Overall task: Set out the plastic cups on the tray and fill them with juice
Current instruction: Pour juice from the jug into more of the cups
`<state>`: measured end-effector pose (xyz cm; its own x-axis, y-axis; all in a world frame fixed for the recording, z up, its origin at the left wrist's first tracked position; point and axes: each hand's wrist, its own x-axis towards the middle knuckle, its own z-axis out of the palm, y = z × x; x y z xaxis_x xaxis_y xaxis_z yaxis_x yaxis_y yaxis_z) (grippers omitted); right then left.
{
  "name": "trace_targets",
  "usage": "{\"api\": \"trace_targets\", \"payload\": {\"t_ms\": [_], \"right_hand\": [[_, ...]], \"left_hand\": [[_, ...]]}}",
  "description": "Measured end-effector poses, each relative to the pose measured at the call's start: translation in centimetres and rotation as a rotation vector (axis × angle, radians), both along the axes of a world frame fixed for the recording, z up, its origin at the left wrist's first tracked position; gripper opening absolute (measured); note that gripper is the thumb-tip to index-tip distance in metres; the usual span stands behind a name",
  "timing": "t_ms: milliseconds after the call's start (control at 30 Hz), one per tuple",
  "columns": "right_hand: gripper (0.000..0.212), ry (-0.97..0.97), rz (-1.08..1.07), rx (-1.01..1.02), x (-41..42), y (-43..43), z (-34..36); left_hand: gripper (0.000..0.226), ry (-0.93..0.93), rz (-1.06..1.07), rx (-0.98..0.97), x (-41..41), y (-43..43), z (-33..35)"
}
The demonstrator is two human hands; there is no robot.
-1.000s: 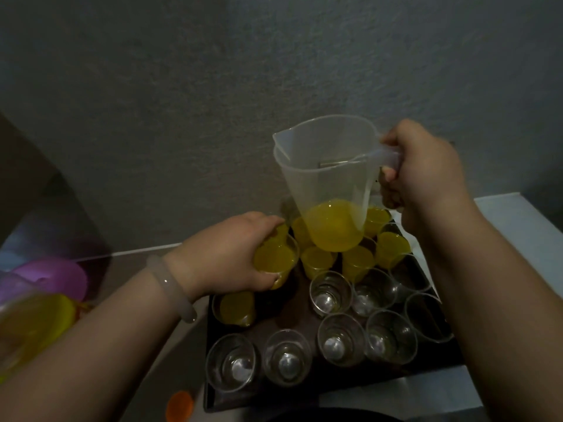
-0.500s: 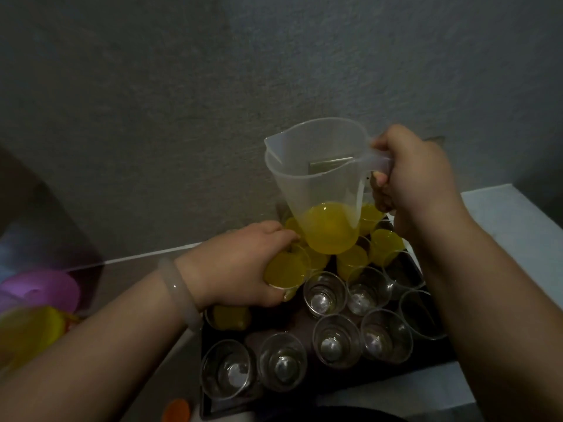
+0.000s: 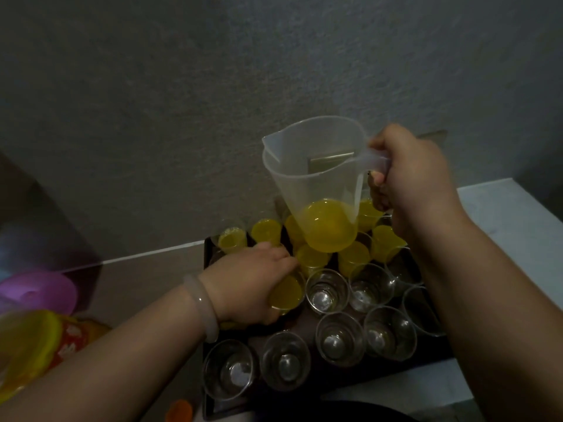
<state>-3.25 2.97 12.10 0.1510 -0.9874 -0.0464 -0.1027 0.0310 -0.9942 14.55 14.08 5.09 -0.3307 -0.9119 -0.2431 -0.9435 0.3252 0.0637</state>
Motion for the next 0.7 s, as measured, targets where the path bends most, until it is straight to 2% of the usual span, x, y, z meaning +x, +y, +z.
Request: {"api": "trace_targets", "payload": {"t_ms": [167,433,533,700], "right_hand": [[0.033,-0.024,-0.021,-0.008,-0.1,0.2,-0.2],[0.035,-0.028,0.007,-0.018,-0.6,0.6,-0.4],[0.035,-0.005,0.019,-0.012,-0.8,1.0,-0.3],[0.049,-0.009,0.023,-0.004,-1.2,1.2,-0.4]], "left_hand": [[0.075,-0.054,-0.029,0.003,-0.1,0.2,-1.5],[0.072,0.001,-0.020,0.013,0.0,0.6,-2.0],[0.074,-0.037,-0.016,0.059,0.1,0.7,-2.0],[0.083,-0.085,-0.015,0.108,-0.1,0.8,-1.8]]}}
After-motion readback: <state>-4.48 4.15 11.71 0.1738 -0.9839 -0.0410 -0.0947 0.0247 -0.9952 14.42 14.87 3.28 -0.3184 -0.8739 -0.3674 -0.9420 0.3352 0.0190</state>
